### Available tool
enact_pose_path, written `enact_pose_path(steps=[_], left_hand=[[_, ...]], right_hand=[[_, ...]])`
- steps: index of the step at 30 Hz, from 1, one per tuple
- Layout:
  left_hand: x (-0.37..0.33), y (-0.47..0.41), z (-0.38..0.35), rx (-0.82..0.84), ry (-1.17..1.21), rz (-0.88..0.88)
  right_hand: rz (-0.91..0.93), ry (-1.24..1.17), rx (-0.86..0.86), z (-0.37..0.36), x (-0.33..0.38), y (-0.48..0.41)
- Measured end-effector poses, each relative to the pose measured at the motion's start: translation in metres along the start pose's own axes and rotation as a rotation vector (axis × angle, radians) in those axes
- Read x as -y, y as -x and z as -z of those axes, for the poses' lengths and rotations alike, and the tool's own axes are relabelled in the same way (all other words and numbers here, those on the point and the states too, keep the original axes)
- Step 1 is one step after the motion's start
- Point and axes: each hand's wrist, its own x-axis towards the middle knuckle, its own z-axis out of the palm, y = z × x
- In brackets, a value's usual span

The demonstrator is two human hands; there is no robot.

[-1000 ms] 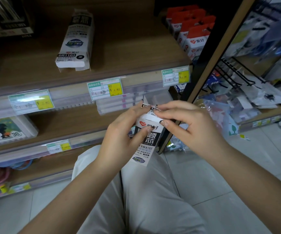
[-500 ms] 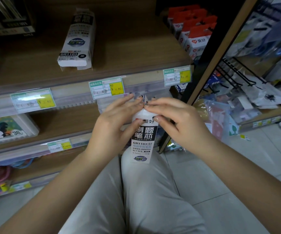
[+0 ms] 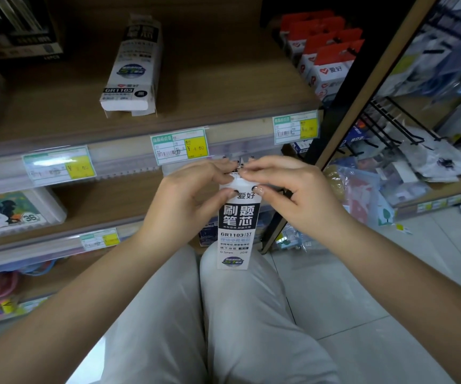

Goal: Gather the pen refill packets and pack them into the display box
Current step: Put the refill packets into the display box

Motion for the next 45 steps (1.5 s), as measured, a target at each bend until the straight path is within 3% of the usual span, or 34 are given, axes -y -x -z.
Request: enact_pose_path(steps=[5,10,24,34,42,45], left_hand=[[0.0,0.0,0.007,0.048,-0.028,0.007],[0.004,-0.001,0.007,0.084,-0.129,-0.099],[0.004,0.002,0.004,0.056,-0.095,-0.128],[0.003,0.007,0.005,0.058,-0.012,-0.069],[0.002,0.015,0.006,-0.062,0.206,0.129],[0.002,0.015,0.004,-0.082,0.199,0.108]], right_hand=[[-0.085,-0.079,-0.051,-0.011,0.002,0.007],[-0.242,-0.355,-0.119,-0.017,0.003,0.007],[0.03,0.059,-0.102,-0.016,0.001,0.013],[0.043,0.061,-0.088,-0.019,0.005,0.015],[-0.051,-0.057,-0.067,-0.018,0.011,0.011],[-0.057,-0.067,-0.077,-0.018,0.011,0.012]])
